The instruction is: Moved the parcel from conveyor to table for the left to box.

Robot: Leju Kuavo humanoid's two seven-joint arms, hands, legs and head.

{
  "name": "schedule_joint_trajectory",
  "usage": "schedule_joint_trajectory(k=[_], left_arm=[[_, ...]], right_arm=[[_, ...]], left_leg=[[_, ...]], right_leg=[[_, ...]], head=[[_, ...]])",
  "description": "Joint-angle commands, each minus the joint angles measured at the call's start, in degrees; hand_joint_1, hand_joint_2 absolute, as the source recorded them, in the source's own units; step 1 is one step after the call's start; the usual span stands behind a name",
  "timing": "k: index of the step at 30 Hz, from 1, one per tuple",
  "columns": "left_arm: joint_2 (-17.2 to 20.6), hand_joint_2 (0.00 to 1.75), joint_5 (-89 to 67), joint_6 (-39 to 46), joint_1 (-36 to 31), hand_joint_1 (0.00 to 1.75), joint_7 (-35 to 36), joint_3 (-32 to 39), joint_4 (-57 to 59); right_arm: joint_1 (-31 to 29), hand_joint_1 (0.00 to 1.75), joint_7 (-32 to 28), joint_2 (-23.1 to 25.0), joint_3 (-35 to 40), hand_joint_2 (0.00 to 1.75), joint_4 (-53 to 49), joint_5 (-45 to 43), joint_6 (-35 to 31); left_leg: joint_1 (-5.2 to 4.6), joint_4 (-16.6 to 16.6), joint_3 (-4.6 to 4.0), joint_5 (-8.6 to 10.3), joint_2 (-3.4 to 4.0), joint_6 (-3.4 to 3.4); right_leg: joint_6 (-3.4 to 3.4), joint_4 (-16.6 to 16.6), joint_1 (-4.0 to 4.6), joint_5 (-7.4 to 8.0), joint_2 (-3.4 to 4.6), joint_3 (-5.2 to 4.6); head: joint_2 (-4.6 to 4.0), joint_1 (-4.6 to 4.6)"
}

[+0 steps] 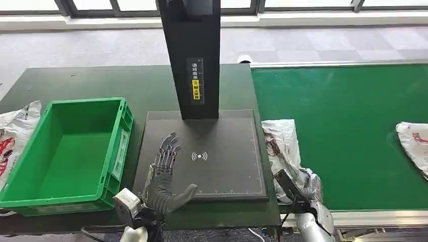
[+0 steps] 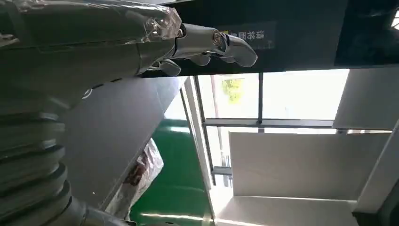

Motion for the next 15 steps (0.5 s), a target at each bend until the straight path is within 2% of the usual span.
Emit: schedule_joint_trajectory(k=[1, 3, 11, 12, 13, 15], left_arm=[[1.8, 1.75, 0.2, 0.2, -1.0, 0.00, 0.2, 1.6, 2.1], [1.7, 1.75, 0.2, 0.5, -0.8, 0.00, 0.2, 1.9, 1.8], [1.8, 1.75, 0.2, 0.5, -0.8, 0.00, 0.2, 2.0, 1.7], [1.3, 1.75, -0.1, 0.5, -0.2, 0.00, 0.2, 2.7, 1.2], [1.0, 1.75, -0.3, 0.8, -0.3, 0.00, 0.2, 2.5, 1.5], [1.0, 1.75, -0.3, 0.8, -0.3, 0.00, 0.2, 2.5, 1.5]], right_arm=[[0.4, 1.75, -3.0, -0.7, 3.2, 1.75, 4.2, -1.2, -0.7], [0.8, 1.75, -6.9, 0.6, 3.6, 1.75, 1.8, -2.6, -3.6], [0.6, 1.75, -7.3, 1.2, 3.7, 1.75, 1.0, -2.9, -3.9], [3.7, 1.75, -18.9, 6.6, 4.3, 1.75, -13.3, -12.9, -7.1], [14.8, 1.75, -18.3, 11.7, 19.2, 1.75, -43.5, -20.2, -13.7], [14.8, 1.75, -18.3, 11.7, 19.2, 1.75, -43.5, -20.2, -13.7]], left_leg=[[0.07, -0.2, -0.17, 0.20, -0.07, -0.04], [0.07, -0.1, 0.04, 0.07, -0.03, -0.03], [0.08, -0.1, -0.03, 0.13, -0.06, -0.04], [0.06, -0.1, -0.01, 0.13, -0.06, -0.05], [0.07, -0.1, -0.05, 0.08, 0.08, -0.07], [0.03, -0.1, 0.15, 0.04, -0.05, -0.15]], right_leg=[[-0.13, -0.2, 0.09, 0.21, -0.10, -0.14], [-0.09, -0.1, 0.08, 0.08, -0.03, 0.05], [-0.12, -0.2, 0.10, 0.13, -0.08, 0.00], [-0.11, -0.2, 0.08, 0.13, -0.07, 0.01], [-0.14, -0.1, 0.08, 0.11, 0.07, -0.09], [-0.16, 0.0, 0.05, -0.03, -0.02, -0.39]], head=[[0.00, 0.00], [0.00, 0.00], [0.00, 0.00], [0.00, 0.00], [0.00, -0.02], [0.00, 0.00]])
